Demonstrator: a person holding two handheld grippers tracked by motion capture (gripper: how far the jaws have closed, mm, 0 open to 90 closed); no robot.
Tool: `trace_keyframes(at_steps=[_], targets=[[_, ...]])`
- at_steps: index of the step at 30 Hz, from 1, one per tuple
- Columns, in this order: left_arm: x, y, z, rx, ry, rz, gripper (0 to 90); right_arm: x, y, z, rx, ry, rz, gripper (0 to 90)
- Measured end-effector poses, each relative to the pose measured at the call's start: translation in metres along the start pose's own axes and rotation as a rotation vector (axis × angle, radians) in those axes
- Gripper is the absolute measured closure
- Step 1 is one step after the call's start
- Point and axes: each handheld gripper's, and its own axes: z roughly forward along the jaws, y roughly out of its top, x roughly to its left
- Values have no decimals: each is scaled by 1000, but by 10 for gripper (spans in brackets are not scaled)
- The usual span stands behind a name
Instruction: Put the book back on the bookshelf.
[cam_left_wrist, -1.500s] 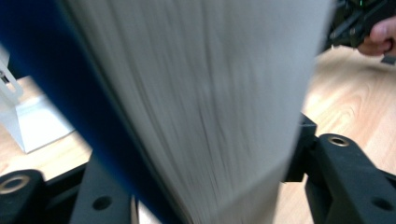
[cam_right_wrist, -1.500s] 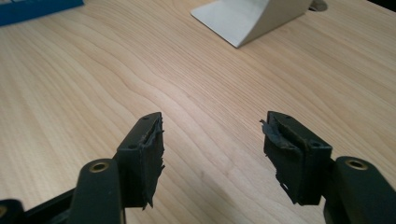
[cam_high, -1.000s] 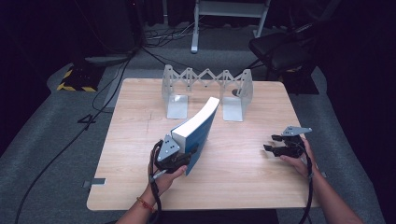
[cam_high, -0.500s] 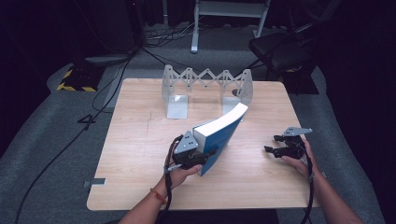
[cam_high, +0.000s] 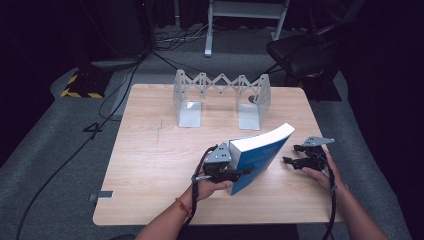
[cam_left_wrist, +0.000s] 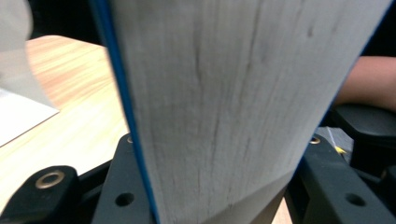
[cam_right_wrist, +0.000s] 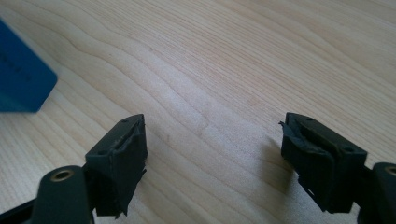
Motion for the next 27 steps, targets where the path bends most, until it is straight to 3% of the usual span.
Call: trace_keyframes(at_steps=[5, 11, 21, 27], targets=[[-1, 2, -2, 30, -64, 33, 600, 1, -1, -1, -2, 0, 6, 228], [1, 4, -11, 66, -80, 62, 602, 1, -2, -3, 5, 34, -30, 182], [10, 3, -36, 120, -159, 97, 596, 2, -3, -2, 12, 51, -41, 159], [12, 4, -47, 144, -148, 115, 591, 3, -3, -3, 13, 58, -45, 160]])
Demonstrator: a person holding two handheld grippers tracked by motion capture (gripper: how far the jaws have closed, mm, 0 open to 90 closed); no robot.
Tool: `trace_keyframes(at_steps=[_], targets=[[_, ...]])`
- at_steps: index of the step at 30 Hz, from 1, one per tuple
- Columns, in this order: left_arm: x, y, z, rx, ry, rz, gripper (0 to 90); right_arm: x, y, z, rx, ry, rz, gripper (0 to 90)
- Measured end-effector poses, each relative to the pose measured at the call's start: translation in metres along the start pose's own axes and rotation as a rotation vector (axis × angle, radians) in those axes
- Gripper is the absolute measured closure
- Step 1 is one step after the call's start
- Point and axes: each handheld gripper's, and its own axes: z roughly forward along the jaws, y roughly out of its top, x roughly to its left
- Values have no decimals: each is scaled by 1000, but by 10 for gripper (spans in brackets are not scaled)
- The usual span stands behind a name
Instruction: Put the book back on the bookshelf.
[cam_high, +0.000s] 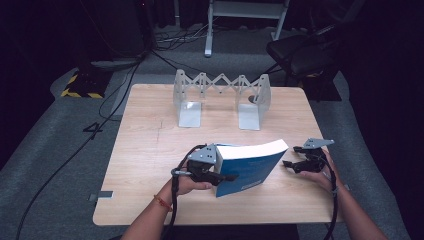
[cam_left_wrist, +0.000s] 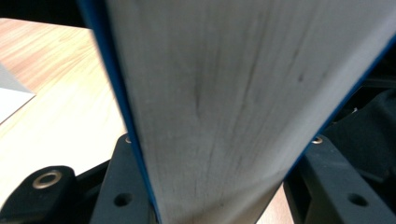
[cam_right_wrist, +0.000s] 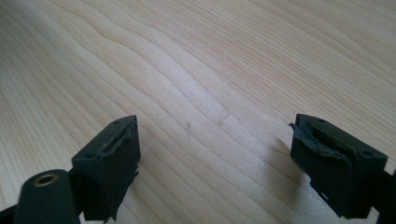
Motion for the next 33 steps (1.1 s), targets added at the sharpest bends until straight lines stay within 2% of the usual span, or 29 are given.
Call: trace_keyframes(at_steps=[5, 9, 16, 18, 20, 21, 23, 25, 29, 32, 33], targets=[[-4, 0, -1, 9, 45, 20, 582, 1, 0, 0, -1, 2, -3, 162], [-8, -4, -1, -3, 86, 26, 568, 2, 0, 0, 0, 14, -13, 164], [-13, -18, 0, 10, 147, -7, 506, 3, 0, 0, 1, 21, -17, 166], [-14, -19, 1, 21, 157, 1, 506, 3, 0, 0, 2, 21, -17, 166], [-13, -19, 2, -1, 150, -7, 506, 3, 1, 0, 2, 23, -20, 166], [-13, -16, 2, -7, 141, 8, 539, 3, 1, 0, 3, 23, -20, 166], [-11, -8, 2, -24, 132, 27, 550, 3, 1, 0, 2, 23, -21, 166], [-10, 0, 3, -9, 130, 64, 564, 4, 1, 0, 2, 23, -23, 167], [-2, 4, 4, 13, 119, 100, 589, 4, 0, 0, 2, 26, -20, 170], [10, 8, 5, 26, 90, 137, 591, 4, 0, 0, -2, 32, -31, 197], [13, 9, 6, 29, 80, 133, 590, 4, 0, -1, -8, 37, -43, 217]])
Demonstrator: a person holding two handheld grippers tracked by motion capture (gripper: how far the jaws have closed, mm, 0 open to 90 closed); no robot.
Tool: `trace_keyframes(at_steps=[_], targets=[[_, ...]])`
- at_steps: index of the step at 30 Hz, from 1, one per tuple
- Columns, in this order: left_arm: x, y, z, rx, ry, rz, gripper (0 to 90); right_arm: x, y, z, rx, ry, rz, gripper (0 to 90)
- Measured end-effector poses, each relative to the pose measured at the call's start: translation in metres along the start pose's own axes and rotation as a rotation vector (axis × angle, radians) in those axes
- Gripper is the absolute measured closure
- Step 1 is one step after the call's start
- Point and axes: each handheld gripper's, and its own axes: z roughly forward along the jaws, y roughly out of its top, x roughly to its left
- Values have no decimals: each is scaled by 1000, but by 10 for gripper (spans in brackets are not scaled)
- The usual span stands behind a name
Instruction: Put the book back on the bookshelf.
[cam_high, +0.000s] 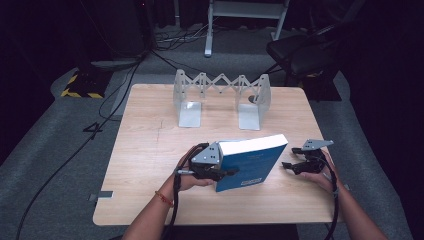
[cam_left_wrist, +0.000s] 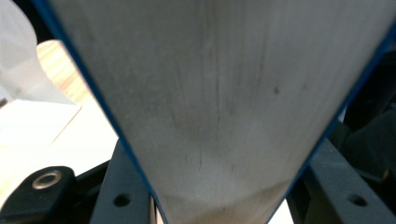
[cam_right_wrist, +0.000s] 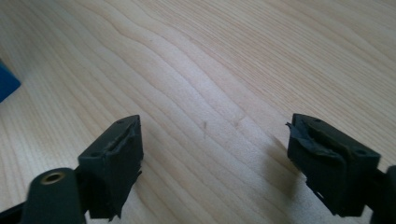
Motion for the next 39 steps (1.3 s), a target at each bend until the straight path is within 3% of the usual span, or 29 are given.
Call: trace_keyframes(at_steps=[3, 5, 8, 15, 19, 22, 25, 28, 39], targets=[[14, 1, 4, 11, -4, 20, 581, 1, 0, 0, -1, 6, -1, 220], [18, 1, 4, 19, -9, 6, 568, 1, -1, 0, -4, 14, -10, 222], [22, 0, 4, 13, -17, 24, 563, 2, -1, -1, -6, 23, -23, 235], [18, -6, 5, 43, 27, 11, 504, 4, -1, -1, -7, 35, -29, 244], [14, -14, 4, 59, 33, -4, 520, 9, 1, -3, -34, 85, -42, 247], [13, -17, 5, 79, 29, -17, 516, 20, 9, -6, -67, 122, -95, 256], [10, -17, 5, 85, 48, -10, 516, 27, 14, -7, -82, 149, -128, 258], [8, -19, 4, 89, 61, -28, 502, 37, 19, -8, -92, 183, -165, 265], [-3, -26, 4, 128, 132, -45, 472, 53, 25, -7, -114, 250, -201, 268]])
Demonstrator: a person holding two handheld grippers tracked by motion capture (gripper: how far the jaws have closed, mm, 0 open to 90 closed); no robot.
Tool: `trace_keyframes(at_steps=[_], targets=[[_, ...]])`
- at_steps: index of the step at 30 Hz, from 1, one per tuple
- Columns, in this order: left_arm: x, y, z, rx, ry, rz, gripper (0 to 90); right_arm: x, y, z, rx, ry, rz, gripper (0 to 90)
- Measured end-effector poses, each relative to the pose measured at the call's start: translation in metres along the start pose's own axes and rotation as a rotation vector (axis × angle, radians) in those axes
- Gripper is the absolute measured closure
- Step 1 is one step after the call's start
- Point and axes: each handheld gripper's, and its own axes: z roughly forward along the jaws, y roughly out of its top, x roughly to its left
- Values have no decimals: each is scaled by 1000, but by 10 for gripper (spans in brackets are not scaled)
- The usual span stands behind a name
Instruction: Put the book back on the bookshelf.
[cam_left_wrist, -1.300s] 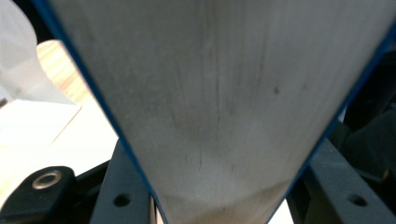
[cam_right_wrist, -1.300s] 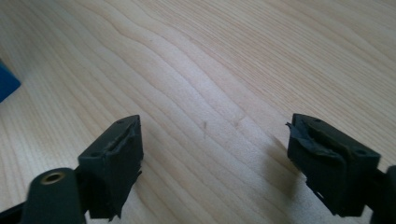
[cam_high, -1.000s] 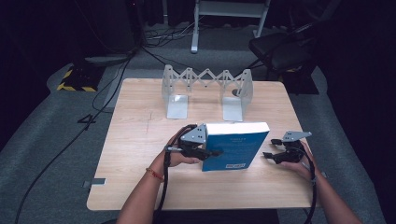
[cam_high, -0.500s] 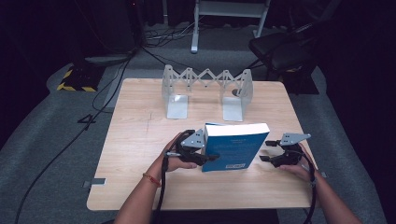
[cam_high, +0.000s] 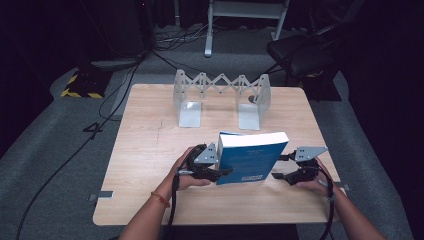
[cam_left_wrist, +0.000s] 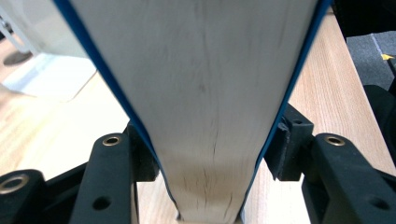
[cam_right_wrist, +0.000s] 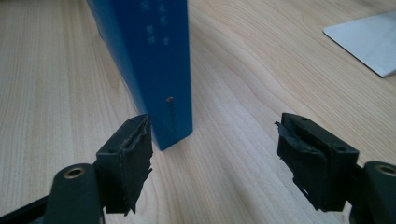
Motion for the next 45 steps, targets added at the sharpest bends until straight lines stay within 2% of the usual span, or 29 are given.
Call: trace_keyframes(at_steps=[6, 10, 11, 12, 14, 15, 18, 20, 23, 25, 27, 29, 33, 34, 36, 38, 43, 45], targets=[[-4, -8, -2, 26, 33, -18, 465, 8, 5, 6, -2, 29, -11, 275], [-6, -12, -4, 41, 51, -31, 471, 11, 11, 7, -35, 46, -13, 282], [-7, -13, -3, 52, 55, -28, 471, 13, 13, 8, -34, 43, -28, 284], [-9, -13, -3, 84, 71, -9, 471, 14, 15, 9, -38, 42, -34, 288], [-9, -15, -3, 98, 75, -9, 473, 16, 21, 9, -56, 53, -32, 290], [-9, -19, -3, 96, 71, -32, 476, 16, 23, 9, -62, 49, -42, 297], [-10, -23, -3, 96, 78, -46, 477, 18, 29, 9, -76, 50, -51, 303], [-13, -29, -2, 112, 88, -71, 479, 20, 37, 10, -99, 56, -66, 318], [-16, -37, 3, 126, 79, -111, 475, 24, 46, 10, -112, 58, -80, 349], [-17, -40, 6, 134, 89, -114, 467, 27, 52, 10, -127, 54, -87, 379], [-17, -44, 7, 111, 112, -134, 485, 29, 56, 8, -151, 48, -95, 393], [-17, -47, 9, 95, 116, -158, 486, 31, 58, 7, -154, 48, -95, 407], [-16, -49, 13, 82, 149, -165, 492, 29, 55, 3, -173, 60, -92, 474], [-15, -50, 14, 73, 151, -180, 492, 29, 55, 2, -173, 58, -87, 487], [-13, -51, 14, 73, 152, -188, 487, 29, 55, 1, -174, 54, -87, 500], [-13, -51, 17, 74, 174, -186, 503, 31, 54, -1, -180, 50, -96, 535], [-14, -53, 28, 131, 177, -176, 488, 37, 56, -5, -194, 62, -121, 574], [-13, -53, 29, 114, 179, -179, 487, 41, 57, -6, -190, 56, -135, 582]])
